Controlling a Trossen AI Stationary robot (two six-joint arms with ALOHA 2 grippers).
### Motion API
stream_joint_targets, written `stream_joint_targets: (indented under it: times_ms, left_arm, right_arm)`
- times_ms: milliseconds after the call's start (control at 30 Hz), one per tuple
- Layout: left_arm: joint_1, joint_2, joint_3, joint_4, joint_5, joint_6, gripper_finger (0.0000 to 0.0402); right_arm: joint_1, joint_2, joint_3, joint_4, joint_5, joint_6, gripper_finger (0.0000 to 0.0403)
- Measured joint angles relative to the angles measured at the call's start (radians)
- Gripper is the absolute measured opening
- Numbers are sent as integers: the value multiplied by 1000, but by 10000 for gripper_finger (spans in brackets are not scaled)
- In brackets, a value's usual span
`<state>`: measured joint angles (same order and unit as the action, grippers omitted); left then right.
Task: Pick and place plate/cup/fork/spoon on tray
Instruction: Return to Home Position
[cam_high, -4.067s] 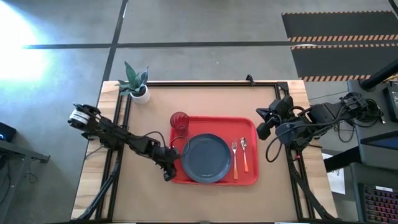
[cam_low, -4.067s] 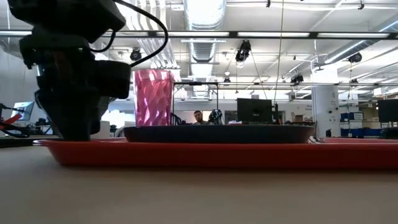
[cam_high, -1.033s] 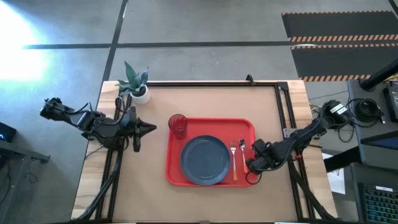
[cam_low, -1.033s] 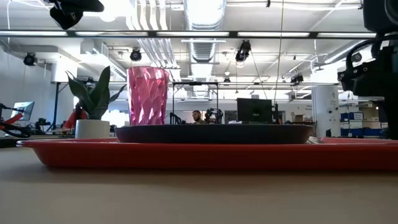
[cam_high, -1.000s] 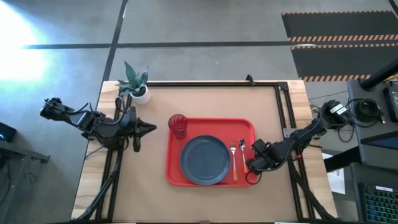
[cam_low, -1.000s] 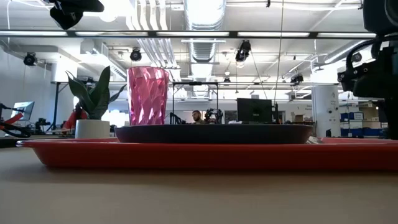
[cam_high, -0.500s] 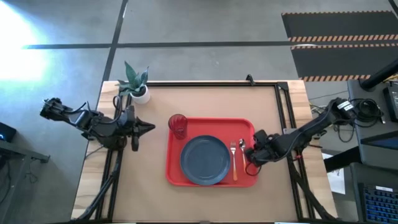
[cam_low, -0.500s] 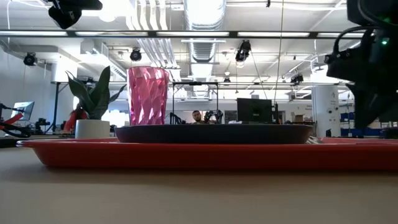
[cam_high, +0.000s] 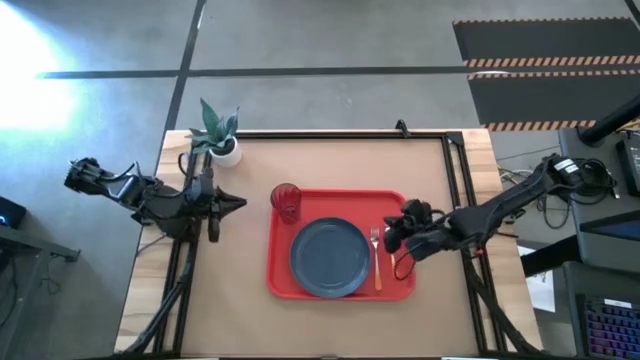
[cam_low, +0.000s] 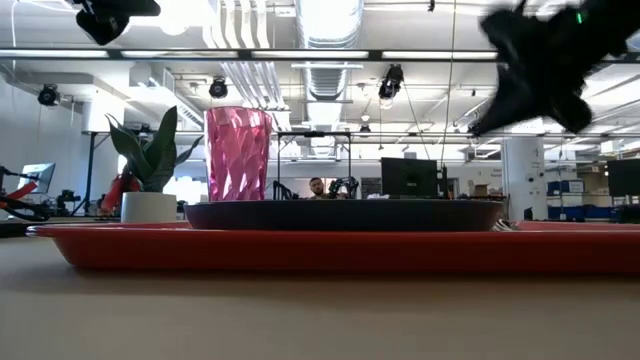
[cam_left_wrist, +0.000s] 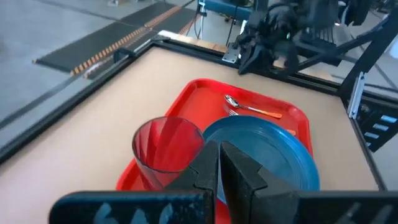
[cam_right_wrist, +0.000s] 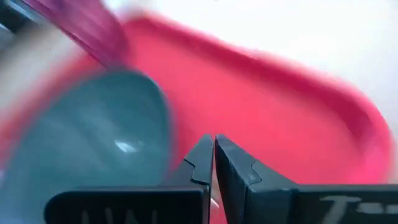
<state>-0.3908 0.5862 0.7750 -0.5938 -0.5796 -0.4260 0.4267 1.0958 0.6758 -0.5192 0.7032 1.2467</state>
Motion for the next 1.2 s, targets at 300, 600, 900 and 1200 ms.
stream_joint_targets:
  times_ms: [300, 600, 900, 1200]
  left_arm:
    - [0, -189, -2, -54, 0, 68, 0]
    - [-1, -422, -108, -12, -2, 99, 0]
    - [-1, -585, -299, 150, 40, 157, 0]
    - [-1, -585, -331, 205, 74, 145, 0]
  right_arm:
    - [1, -285, 0, 446, 82, -661, 8]
    - [1, -526, -2, 683, -170, -1149, 8]
    - [1, -669, -33, 718, -346, -1292, 8]
    - [1, -866, -258, 934, -359, -1313, 8]
